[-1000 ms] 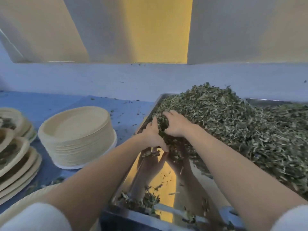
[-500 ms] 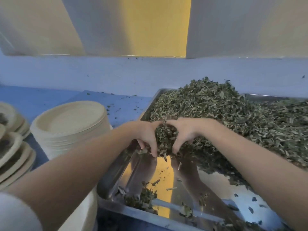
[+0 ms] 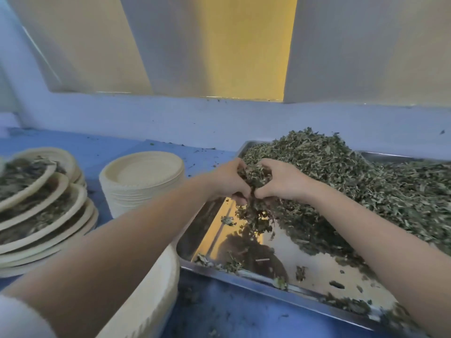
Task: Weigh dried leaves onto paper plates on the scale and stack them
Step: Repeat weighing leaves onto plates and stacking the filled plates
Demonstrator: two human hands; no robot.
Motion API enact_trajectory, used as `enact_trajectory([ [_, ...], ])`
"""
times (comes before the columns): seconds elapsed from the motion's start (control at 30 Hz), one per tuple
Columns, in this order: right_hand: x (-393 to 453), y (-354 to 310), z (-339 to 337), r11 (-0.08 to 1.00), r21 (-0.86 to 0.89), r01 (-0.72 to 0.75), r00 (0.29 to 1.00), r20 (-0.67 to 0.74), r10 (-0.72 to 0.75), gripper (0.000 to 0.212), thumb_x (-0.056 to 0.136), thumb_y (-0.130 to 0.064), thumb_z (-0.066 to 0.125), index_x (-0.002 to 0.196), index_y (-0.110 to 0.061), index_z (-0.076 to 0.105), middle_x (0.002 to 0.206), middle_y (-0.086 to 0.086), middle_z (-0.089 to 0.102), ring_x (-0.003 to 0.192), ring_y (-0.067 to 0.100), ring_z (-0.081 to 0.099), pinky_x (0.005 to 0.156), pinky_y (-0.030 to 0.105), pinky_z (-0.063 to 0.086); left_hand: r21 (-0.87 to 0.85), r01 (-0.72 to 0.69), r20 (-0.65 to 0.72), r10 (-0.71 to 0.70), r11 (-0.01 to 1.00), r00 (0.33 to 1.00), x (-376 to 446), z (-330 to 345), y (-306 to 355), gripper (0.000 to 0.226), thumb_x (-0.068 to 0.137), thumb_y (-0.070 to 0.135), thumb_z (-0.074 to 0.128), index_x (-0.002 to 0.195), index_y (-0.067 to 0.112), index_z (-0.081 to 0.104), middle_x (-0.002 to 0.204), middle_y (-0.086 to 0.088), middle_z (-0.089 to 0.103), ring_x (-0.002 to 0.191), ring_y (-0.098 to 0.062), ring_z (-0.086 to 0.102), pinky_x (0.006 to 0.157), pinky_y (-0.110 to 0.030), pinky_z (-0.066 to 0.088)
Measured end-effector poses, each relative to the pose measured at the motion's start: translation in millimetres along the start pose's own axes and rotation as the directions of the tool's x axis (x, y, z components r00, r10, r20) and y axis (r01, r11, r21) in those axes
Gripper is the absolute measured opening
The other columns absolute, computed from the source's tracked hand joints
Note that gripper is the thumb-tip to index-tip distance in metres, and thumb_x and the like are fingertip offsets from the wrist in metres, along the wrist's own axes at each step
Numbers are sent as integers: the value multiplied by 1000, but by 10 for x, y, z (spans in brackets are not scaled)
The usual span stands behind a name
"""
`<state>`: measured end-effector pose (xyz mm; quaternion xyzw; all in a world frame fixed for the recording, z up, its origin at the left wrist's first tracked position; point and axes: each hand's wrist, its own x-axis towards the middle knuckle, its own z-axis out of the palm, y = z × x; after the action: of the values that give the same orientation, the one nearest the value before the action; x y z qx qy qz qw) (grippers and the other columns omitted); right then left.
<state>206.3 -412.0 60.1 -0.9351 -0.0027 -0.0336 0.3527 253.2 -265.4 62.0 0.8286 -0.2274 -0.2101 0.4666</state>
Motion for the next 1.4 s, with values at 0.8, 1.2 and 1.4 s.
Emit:
enact_trajectory([
  [0.8,-675,-1635,930,969,-91,228,863,479,-158,74,68,-43,80,133,-40,44,124,-6,52,62,-10,63,55,12,50,136,244,-112,-230,960,967,-2377,-1229,-654,48,82,8,68,123,30,54,129,-11,49,80,-27,72,70,-33,58],
  [1.2,-758,-1578,1230,961,25,274,915,302,-268,37,76,-43,74,111,-43,62,109,-17,62,85,11,68,47,9,43,160,54,-436,21,986,900,-2207,-908,-1049,18,81,12,60,84,27,70,73,3,63,61,-12,54,59,-24,45],
  [1.4,-752,-1568,1289,947,35,319,921,223,-318,32,73,-48,73,104,-48,63,102,-22,64,92,-3,62,66,21,50,175,32,-557,72,984,827,-2195,-838,-1087,20,80,14,57,80,30,69,68,11,61,62,-5,52,58,-24,40],
])
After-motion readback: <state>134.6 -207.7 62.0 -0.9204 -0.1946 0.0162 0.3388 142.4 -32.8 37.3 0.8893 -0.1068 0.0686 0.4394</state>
